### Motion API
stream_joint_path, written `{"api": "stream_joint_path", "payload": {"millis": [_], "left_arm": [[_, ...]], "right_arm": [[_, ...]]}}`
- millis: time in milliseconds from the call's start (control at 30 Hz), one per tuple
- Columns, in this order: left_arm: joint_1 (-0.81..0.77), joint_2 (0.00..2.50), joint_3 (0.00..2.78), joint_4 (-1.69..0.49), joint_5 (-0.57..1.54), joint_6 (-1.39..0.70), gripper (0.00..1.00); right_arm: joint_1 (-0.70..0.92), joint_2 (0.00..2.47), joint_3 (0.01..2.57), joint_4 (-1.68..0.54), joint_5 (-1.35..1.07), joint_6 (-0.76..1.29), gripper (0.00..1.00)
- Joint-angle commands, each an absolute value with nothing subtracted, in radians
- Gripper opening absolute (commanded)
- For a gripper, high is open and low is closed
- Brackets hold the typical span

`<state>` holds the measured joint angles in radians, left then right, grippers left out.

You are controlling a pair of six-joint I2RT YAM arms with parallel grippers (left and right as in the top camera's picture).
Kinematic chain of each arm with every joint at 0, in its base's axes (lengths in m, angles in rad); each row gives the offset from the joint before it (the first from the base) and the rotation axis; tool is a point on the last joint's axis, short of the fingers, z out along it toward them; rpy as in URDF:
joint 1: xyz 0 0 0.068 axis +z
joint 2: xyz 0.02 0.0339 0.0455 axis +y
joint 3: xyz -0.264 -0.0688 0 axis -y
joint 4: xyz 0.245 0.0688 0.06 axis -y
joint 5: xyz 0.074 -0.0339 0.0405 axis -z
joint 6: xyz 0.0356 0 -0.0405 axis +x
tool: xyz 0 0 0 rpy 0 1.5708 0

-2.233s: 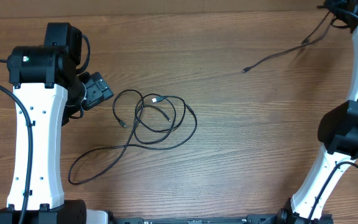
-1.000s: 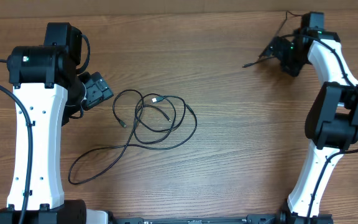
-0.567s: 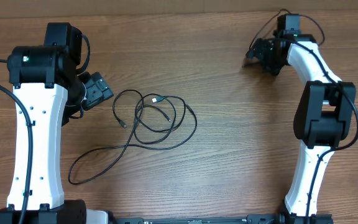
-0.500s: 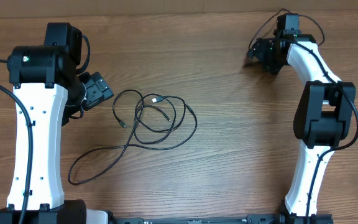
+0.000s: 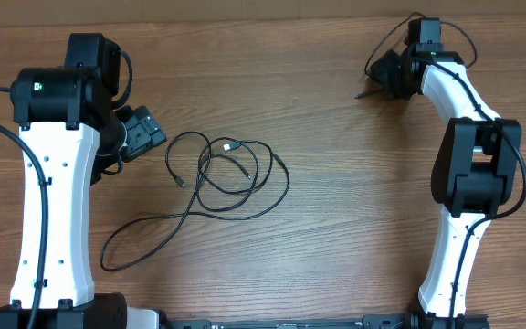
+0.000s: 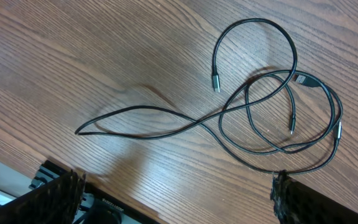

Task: Untangle cables

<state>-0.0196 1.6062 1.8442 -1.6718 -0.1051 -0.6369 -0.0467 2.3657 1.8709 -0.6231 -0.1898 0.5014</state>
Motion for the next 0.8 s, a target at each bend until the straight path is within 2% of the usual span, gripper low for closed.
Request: {"api": "stream_joint_path", "payload": {"millis": [0, 400, 767], "left_arm": [[-0.02, 1.608, 1.836, -1.671, -0.104, -0.632, 1.0], [-0.02, 1.608, 1.836, -1.671, -0.104, -0.632, 0.99], [-0.02, 1.608, 1.836, -1.671, -0.104, -0.632, 1.0]], "right_arm": [[-0.049, 2.387, 1.863, -0.627, -0.176, 0.505, 0.42], [-0.048, 2.387, 1.864, -0.735, -0.176, 0.531, 0.45], [-0.003, 2.393, 1.847, -0.699, -0.131, 0.558, 0.44]]}}
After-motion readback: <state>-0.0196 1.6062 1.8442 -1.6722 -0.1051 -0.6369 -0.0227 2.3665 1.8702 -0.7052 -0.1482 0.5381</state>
